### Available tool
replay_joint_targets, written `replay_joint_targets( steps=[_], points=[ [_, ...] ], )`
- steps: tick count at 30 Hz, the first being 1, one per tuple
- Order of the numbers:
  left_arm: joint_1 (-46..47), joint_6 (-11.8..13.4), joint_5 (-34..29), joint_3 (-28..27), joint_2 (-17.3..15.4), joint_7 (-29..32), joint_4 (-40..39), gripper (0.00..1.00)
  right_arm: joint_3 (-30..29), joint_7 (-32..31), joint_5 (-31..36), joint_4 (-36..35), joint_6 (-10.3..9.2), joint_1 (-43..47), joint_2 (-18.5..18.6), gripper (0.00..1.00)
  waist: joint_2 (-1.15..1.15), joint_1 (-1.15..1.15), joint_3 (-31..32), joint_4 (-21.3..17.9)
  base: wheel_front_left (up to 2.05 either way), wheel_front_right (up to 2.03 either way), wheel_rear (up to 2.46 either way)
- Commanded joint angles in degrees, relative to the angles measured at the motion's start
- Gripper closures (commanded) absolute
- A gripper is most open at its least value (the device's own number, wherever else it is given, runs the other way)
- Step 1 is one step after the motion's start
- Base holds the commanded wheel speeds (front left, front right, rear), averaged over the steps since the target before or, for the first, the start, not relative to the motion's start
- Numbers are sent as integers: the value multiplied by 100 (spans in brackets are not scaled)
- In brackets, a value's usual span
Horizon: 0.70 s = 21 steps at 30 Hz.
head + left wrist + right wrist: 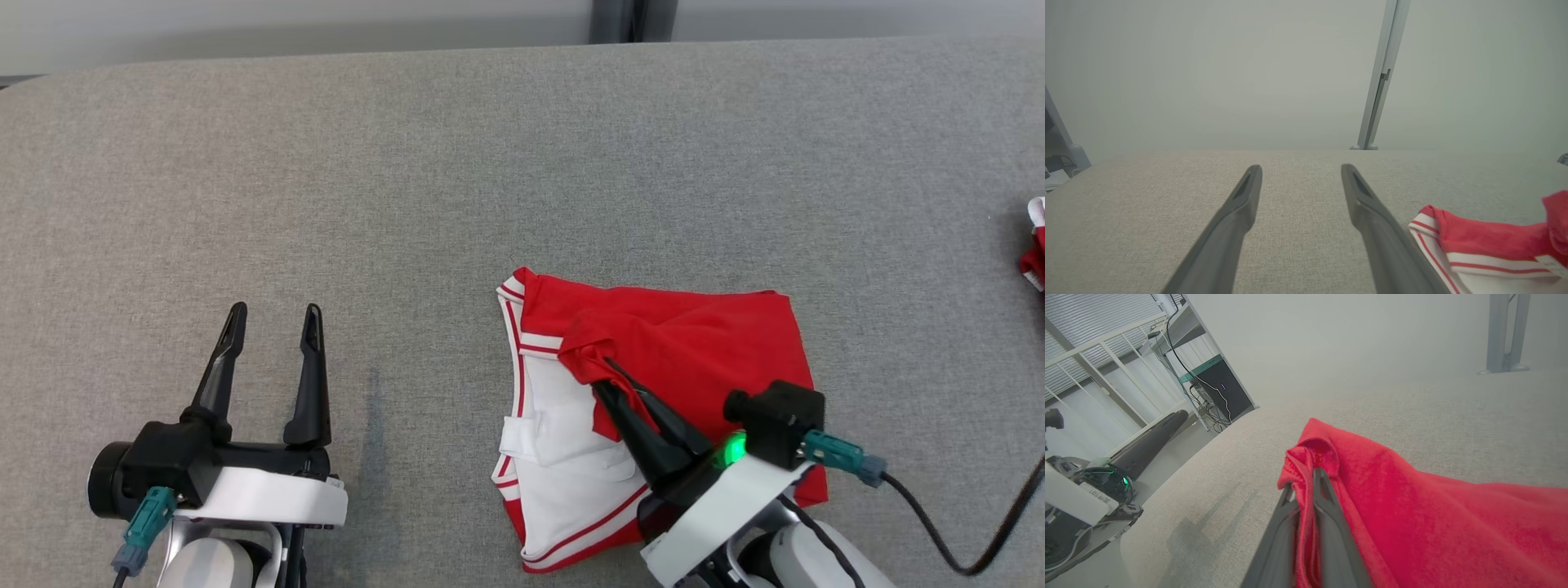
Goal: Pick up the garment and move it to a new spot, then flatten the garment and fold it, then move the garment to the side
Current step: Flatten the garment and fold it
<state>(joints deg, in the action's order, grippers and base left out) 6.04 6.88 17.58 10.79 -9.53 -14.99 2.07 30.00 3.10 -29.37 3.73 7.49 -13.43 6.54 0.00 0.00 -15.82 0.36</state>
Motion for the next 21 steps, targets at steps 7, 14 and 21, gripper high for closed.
replay_joint_targets(
  steps=[7, 14, 21],
  points=[
    [111, -33, -14, -12, 47, -19, 14, 0, 648, 226, -382, 722, 1, -419, -134, 100, 0, 0, -114, 112, 0, 0, 0],
    [99, -74, -43, -53, 93, -19, 30, 0, 1072, 478, -696, 1035, 1, -671, -100, 0, 0, 0, -101, 122, 0, 0, 0],
    [74, -99, -71, -112, 83, -19, 26, 0, 1086, 918, -1019, 477, 1, -918, 309, 0, 0, 0, -64, 69, 0, 0, 0]
  ],
)
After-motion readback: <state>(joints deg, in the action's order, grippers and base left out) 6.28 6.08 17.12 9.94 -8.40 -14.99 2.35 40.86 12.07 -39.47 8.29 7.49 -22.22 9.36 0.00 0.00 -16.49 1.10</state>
